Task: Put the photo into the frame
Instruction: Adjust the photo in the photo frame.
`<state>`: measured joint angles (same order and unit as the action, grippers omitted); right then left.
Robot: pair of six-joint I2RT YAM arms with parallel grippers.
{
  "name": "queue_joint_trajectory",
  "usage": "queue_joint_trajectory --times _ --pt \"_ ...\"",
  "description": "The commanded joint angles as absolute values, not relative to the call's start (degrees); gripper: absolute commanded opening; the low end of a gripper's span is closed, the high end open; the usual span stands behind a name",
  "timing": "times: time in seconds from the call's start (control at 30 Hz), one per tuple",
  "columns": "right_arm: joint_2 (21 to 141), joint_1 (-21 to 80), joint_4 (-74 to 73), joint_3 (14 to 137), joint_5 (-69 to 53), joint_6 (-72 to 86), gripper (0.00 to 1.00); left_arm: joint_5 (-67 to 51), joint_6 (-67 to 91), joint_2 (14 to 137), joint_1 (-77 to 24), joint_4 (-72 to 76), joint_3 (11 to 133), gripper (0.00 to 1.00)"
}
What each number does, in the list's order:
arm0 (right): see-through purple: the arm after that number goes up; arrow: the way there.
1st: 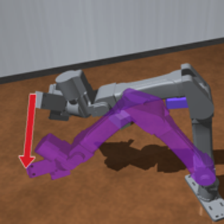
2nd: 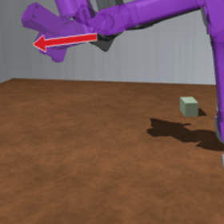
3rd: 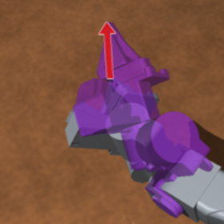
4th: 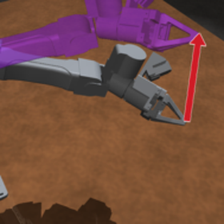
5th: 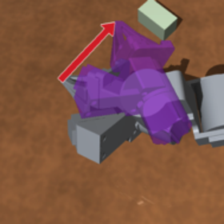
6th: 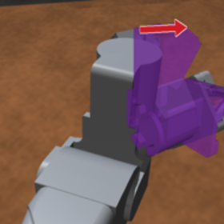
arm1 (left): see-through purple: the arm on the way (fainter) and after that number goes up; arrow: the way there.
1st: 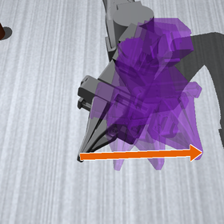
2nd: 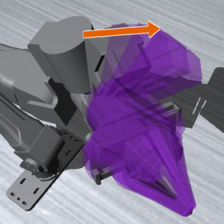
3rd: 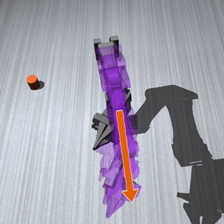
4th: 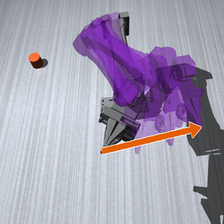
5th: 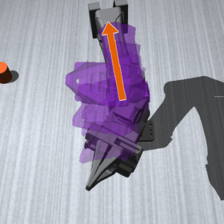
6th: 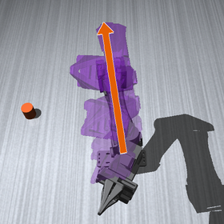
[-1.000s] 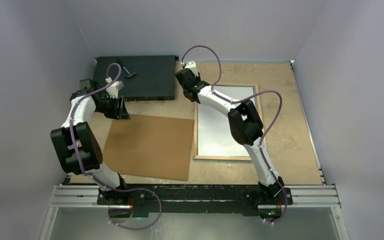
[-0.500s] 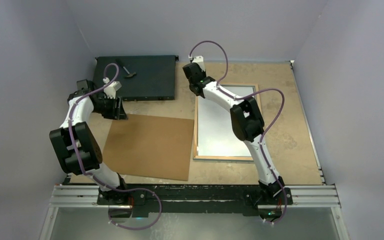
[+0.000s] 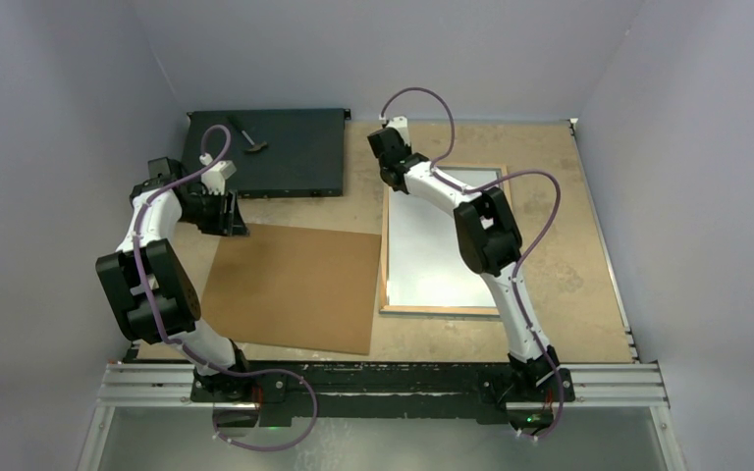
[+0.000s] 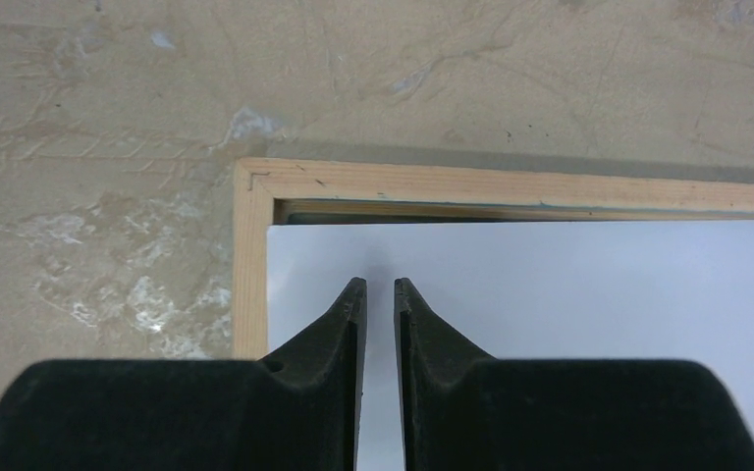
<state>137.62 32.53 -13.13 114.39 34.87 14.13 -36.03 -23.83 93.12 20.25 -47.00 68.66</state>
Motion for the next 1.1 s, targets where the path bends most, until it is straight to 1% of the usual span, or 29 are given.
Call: queue_joint_trajectory --times 0.0,0.3,0.47,0.7,0.77,0.87,0.93,1.0,1.07 --pt "138.7 31.1 -12.2 113.8 34.0 15.2 0.19 -37.8 -25.6 93.3 20.9 -47.3 70.4 0.43" --pt "138.7 30.5 -12.8 113.9 35.2 15.3 0.19 -38.0 -25.8 93.0 21.2 -47.6 70.4 0.43" --pt "134.4 30.5 -8.9 111.2 36.3 15.6 0.19 -38.2 -25.8 93.1 21.3 -47.7 70.3 0.43" --pt "130.4 31.5 -10.0 110.5 35.2 17.3 0.23 -38.2 -26.0 93.2 21.3 -47.8 70.4 0.43" --pt "127.7 32.3 -9.5 109.1 34.6 18.0 0.29 -37.6 -26.4 93.4 21.4 -48.1 70.6 0.43" --pt "123.2 35.3 -8.4 107.0 32.5 18.6 0.44 -36.5 -27.9 93.8 22.1 -49.0 71.5 0.44" --pt "121.4 39.0 -8.5 105.6 31.3 18.9 0.54 -35.9 -30.0 94.4 23.3 -50.8 72.8 0.46" --pt "120.8 43.4 -9.7 105.1 29.9 19.9 0.61 -35.0 -33.1 95.2 25.1 -53.6 74.8 0.48" --pt "120.2 46.6 -11.8 103.6 26.0 23.3 0.67 -33.8 -37.2 96.0 27.2 -56.7 76.8 0.5"
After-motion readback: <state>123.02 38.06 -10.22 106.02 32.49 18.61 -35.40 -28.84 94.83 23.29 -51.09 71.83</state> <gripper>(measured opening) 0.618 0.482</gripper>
